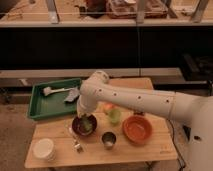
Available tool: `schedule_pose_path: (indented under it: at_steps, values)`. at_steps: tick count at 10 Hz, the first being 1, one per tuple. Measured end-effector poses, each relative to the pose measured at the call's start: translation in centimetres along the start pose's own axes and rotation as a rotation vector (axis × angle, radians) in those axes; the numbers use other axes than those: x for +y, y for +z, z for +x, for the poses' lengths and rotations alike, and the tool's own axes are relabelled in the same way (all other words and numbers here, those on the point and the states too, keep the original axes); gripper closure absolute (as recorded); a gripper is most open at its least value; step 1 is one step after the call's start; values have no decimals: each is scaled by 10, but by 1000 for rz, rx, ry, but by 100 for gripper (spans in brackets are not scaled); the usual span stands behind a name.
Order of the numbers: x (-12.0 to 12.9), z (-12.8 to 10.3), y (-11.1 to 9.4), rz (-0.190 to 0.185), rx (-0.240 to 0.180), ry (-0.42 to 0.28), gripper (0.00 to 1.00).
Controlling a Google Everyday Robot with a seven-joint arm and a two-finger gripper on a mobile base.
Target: Place pepper in purple bowl
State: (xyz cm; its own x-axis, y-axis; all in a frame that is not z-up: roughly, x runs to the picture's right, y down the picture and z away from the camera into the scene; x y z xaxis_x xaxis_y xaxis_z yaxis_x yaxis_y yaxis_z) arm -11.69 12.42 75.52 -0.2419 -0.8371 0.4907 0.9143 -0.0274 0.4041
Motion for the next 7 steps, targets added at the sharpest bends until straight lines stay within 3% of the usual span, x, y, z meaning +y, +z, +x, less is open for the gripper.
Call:
schedule_pose_path:
  at_steps: [2, 3, 7]
  values:
    - [-3, 1, 8, -1, -12, -30, 26]
    - [-4, 2, 10, -2, -12, -39, 21]
    - [-8, 8, 2, 10, -10, -57, 20]
